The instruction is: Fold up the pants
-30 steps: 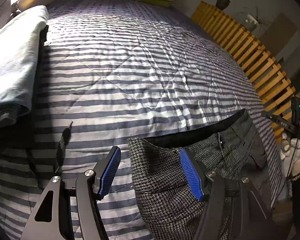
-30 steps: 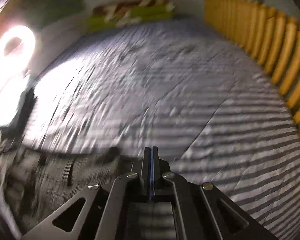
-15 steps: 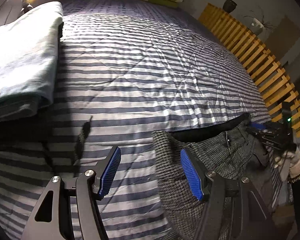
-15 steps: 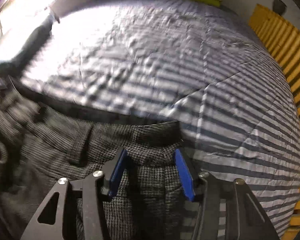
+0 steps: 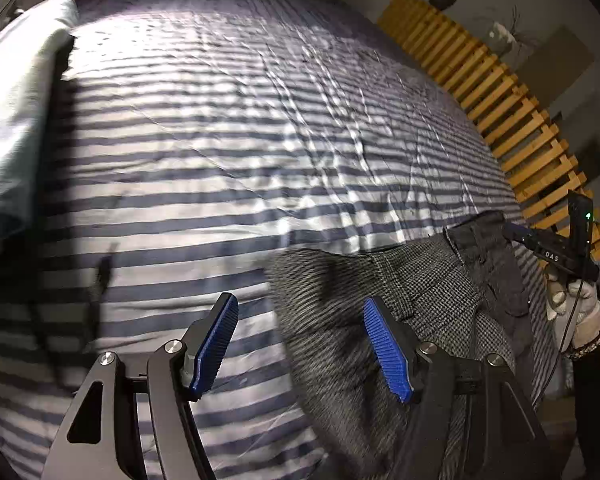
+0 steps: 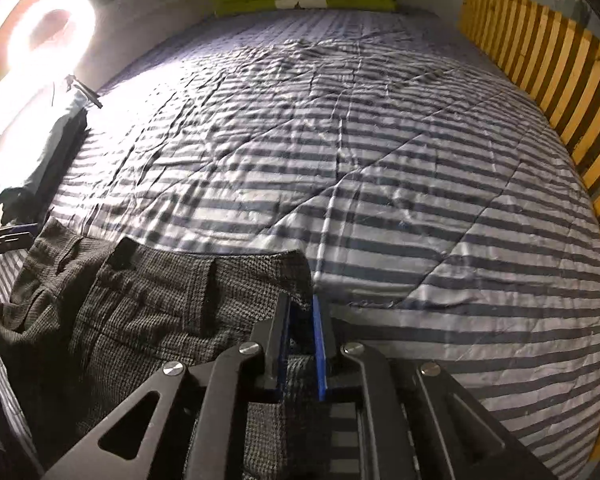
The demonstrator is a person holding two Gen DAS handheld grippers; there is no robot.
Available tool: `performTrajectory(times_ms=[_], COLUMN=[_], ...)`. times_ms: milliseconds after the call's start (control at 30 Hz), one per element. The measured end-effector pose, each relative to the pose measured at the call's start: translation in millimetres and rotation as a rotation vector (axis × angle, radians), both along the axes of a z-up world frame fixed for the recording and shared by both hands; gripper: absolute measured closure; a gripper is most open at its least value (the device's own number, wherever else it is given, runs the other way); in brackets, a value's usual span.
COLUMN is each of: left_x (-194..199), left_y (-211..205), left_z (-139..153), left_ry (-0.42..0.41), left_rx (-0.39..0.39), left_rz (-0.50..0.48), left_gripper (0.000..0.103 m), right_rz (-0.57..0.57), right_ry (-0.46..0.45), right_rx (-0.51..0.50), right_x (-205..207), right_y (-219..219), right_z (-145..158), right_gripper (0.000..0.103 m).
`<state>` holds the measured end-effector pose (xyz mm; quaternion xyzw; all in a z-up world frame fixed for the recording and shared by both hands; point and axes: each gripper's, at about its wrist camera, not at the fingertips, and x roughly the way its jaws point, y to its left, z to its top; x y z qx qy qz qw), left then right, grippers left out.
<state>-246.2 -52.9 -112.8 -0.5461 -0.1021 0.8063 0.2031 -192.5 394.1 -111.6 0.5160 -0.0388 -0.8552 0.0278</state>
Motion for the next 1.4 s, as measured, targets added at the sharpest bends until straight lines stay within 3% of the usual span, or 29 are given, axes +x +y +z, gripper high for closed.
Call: performTrajectory(times_ms=[100, 167, 200, 233, 300, 367, 433, 467, 600, 800, 967, 1100, 1200, 1400], left_x=[-10.2, -16.0, -16.3, -17.0, -19.2, -16.5, -5.5, 0.9, 34.1, 111.5, 177.0, 222.2, 251.6, 301.0], left_y=[6.6, 5.2, 5.9, 7.4, 6.8, 7.2, 10.3, 10.7, 5.3, -4.6, -37.7, -43.2, -44.4, -29.3], left_z=[-17.2, -28.9, -29.2, -29.1, -32.1, -25.5, -1.9, 11.1, 88.0, 216.5, 273.7, 281.4, 286.8, 327.1], left_ry=[-0.043, -0.071, -0.054, -0.043, -0.071, -0.059, 0.015, 0.049, 0.189, 0.402, 0.457, 0.492, 0.493, 0.537], left_rx=[-0.003, 0.026, 0.023, 0.011, 0.019, 0.016, -0.015, -0.019, 0.001, 0.016, 0.122, 0.054, 0.058, 0.032], left_rz=[0.005, 0.037, 0.043, 0.044, 0.069, 0.095, 0.103, 0.102, 0.118, 0.121, 0.159, 0.136, 0.126, 0.079], left_gripper=[0.032, 0.036, 0.048, 0.071, 0.083, 0.091, 0.093, 0.093, 0.097, 0.097, 0.097, 0.097, 0.097, 0.097], right_rz=[-0.005, -0.013, -0.014, -0.015, -0.032, -0.045, -0.056, -0.058, -0.059, -0.006, 0.042, 0.085, 0.09, 0.061], right_ry=[0.004, -0.006, -0.02, -0.033, -0.054, -0.067, -0.04, -0.022, 0.114, 0.375, 0.558, 0.604, 0.607, 0.621], right_rx=[-0.043, -0.038, -0.048, -0.063, -0.091, -0.137, -0.156, -0.163, -0.187, -0.126, -0.053, 0.0, 0.003, 0.009], right_x=[3.4, -2.4, -6.2, -9.2, -14.3, -18.9, -19.5, -17.0, 12.2, 86.5, 160.7, 202.5, 225.8, 252.1], right_y=[5.9, 10.1, 9.9, 9.4, 10.7, 7.6, 0.4, -2.9, -9.1, -35.7, -73.1, -104.8, -116.8, -108.8], right_z=[-0.2, -5.4, -11.3, -16.9, -30.1, -41.0, -36.7, -29.1, 31.4, 168.0, 264.0, 297.5, 304.3, 319.9], right_gripper=[0.061, 0.059, 0.059, 0.059, 0.06, 0.069, 0.087, 0.089, 0.092, 0.093, 0.093, 0.093, 0.093, 0.093])
